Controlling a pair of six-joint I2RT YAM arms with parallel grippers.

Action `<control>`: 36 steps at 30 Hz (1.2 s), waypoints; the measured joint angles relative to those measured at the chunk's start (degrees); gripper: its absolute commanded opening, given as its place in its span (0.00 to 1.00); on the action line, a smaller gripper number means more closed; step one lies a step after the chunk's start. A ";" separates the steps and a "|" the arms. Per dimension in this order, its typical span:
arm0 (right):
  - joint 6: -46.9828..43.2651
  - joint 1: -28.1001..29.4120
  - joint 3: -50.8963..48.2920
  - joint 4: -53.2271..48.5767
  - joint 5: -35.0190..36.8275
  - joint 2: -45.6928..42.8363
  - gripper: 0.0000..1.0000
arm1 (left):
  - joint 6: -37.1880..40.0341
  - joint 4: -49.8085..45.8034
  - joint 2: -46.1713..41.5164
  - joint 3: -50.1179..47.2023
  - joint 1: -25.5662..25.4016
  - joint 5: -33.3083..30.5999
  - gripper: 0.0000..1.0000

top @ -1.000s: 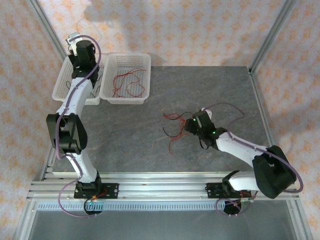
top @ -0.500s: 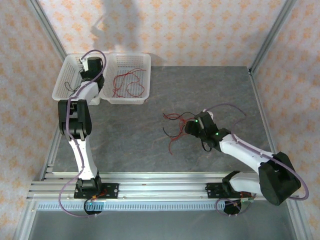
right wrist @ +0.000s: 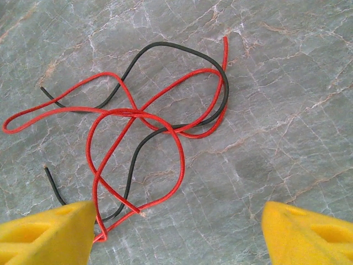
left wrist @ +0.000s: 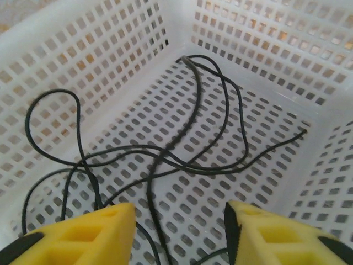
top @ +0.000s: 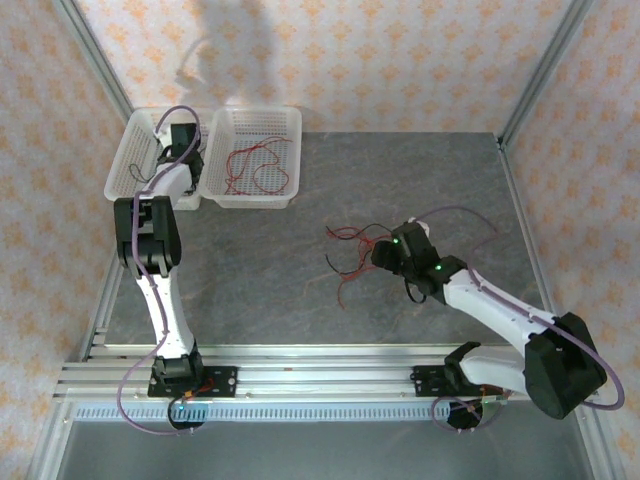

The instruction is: Untangle the cables

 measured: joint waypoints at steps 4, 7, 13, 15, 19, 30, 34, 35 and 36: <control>0.83 0.00 1.95 -2.73 -0.02 2.45 0.80 | -3.48 -5.42 -0.07 4.04 -0.11 1.42 0.65; 1.55 0.00 2.23 -4.87 -0.28 4.07 0.80 | -5.84 -9.22 -0.50 6.97 -0.11 1.51 0.66; 2.54 0.02 2.32 -7.67 -1.53 5.73 0.77 | -9.81 -12.79 -6.01 6.08 -0.11 0.28 0.67; 2.89 0.09 2.89 -8.39 -2.08 6.71 0.74 | -10.56 -11.96 -10.51 2.21 -0.11 0.22 0.68; 2.93 1.57 5.51 -8.70 -3.15 9.11 0.68 | -11.87 -10.60 -20.17 -3.87 -0.39 0.17 0.68; -3.69 7.19 21.07 -9.42 -2.40 22.14 0.60 | -11.65 -9.44 -34.40 -8.66 -10.05 0.52 0.70; -15.06 8.28 27.93 -11.45 2.23 27.17 0.60 | -11.67 -9.60 -38.25 -12.11 -11.23 2.21 0.70; -18.38 8.37 29.20 -12.20 3.56 28.06 0.60 | -11.67 -9.70 -39.08 -12.76 -11.52 2.51 0.70; -21.35 8.41 30.08 -12.85 4.63 28.81 0.60 | -11.69 -9.99 -39.95 -13.35 -11.67 3.04 0.70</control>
